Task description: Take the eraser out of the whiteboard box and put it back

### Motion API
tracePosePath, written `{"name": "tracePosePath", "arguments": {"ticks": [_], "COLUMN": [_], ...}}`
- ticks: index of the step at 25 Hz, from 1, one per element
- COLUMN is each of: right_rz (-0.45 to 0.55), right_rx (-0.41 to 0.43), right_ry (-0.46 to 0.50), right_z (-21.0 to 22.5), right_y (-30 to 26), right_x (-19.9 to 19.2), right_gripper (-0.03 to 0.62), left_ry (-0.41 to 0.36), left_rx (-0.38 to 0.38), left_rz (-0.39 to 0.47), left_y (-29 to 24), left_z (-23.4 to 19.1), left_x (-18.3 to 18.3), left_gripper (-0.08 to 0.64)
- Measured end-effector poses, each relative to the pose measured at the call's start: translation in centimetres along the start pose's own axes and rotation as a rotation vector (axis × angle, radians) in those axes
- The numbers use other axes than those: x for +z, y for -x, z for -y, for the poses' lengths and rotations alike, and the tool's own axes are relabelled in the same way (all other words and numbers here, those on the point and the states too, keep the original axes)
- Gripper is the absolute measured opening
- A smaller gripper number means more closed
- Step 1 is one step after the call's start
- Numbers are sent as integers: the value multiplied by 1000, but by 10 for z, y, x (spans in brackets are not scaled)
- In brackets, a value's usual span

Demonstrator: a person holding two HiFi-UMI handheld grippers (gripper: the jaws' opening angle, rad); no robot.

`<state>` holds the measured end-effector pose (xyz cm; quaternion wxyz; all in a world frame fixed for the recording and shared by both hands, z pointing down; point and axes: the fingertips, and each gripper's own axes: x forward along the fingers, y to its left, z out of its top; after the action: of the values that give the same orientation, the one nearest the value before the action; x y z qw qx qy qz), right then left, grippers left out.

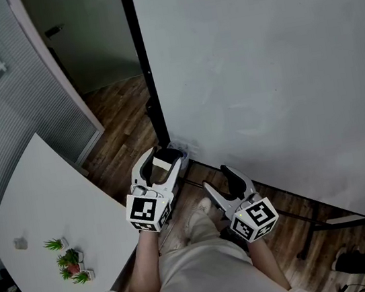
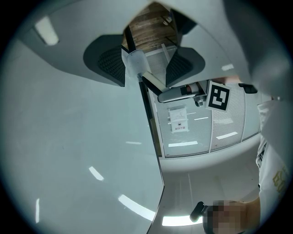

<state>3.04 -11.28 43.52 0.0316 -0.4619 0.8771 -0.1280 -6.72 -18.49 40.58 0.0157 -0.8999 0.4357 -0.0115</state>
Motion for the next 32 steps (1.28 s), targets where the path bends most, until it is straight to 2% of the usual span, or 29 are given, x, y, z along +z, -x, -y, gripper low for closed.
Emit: {"name": "tracePosePath", "arguments": {"ticks": [10, 17, 32], "right_rz": [0, 1, 7], "right_rx": [-4, 2, -20], "right_ry": [4, 6, 13], "right_z": [0, -5, 4], "right_y": [2, 1, -1], "right_x": [1, 0, 3], "right_gripper": [272, 272, 272], "left_ry": [-12, 10, 8], "left_rx": [11, 23, 7], "left_rz": [11, 29, 26], "left_y": [4, 11, 8], "left_z": [-2, -9, -7], "left_x": [7, 11, 10], "left_gripper": [267, 267, 267]}}
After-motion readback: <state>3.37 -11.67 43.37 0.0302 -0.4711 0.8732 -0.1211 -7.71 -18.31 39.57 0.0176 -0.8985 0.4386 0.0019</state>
